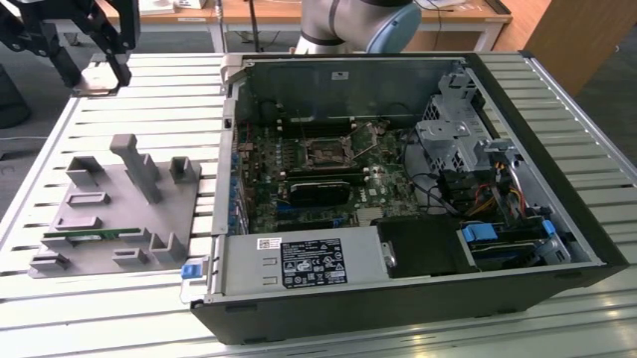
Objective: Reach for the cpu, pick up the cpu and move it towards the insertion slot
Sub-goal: 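Pick up the cpu and move it towards the insertion slot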
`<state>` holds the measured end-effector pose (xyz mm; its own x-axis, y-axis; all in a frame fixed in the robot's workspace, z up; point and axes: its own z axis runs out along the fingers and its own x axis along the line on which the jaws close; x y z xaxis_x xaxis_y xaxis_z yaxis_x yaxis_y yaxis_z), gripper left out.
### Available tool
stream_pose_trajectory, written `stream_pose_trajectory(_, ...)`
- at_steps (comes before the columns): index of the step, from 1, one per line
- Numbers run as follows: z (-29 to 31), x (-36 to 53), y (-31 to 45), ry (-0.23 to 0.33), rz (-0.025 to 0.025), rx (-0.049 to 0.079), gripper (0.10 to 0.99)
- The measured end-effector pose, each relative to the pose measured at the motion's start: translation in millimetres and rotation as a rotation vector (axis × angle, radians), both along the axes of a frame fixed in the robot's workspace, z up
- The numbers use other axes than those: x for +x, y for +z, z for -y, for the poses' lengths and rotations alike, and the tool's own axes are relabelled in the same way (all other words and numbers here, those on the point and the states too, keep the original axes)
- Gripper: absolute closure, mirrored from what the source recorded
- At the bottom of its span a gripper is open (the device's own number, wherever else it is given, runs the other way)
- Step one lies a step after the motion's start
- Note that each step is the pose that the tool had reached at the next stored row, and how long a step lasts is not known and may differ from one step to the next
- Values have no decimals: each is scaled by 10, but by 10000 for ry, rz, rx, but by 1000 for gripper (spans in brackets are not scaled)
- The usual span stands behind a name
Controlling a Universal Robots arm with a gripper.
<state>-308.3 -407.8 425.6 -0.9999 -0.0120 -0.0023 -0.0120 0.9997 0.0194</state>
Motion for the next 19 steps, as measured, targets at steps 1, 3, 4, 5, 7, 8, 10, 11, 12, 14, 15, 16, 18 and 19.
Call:
stream_pose_trajectory(1, 0, 13, 0, 0, 0, 0, 545)
stream_pose_trajectory(3, 0, 41, 0, 0, 0, 0, 545)
stream_pose_trajectory(4, 0, 57, 0, 0, -1, 0, 545)
stream_pose_trajectory(5, 0, 73, 0, 0, -1, -1, 545)
stream_pose_trajectory(7, -1, 104, 0, 0, -1, 0, 545)
stream_pose_trajectory(8, -2, 121, 0, 0, 0, 0, 545)
stream_pose_trajectory(10, -5, 156, 0, -1, -1, -1, 545)
stream_pose_trajectory(11, -6, 175, -1, -1, -1, 0, 545)
stream_pose_trajectory(12, -7, 195, -1, 0, -1, -1, 545)
stream_pose_trajectory(14, -9, 235, -1, 0, -1, -1, 545)
stream_pose_trajectory(15, -10, 257, -2, 0, 0, 0, 545)
stream_pose_trajectory(16, -11, 278, -2, 0, -1, 0, 545)
stream_pose_trajectory(18, -15, 324, -3, 0, -1, 0, 545)
stream_pose_trajectory(19, -17, 346, -3, 0, 0, 0, 545)
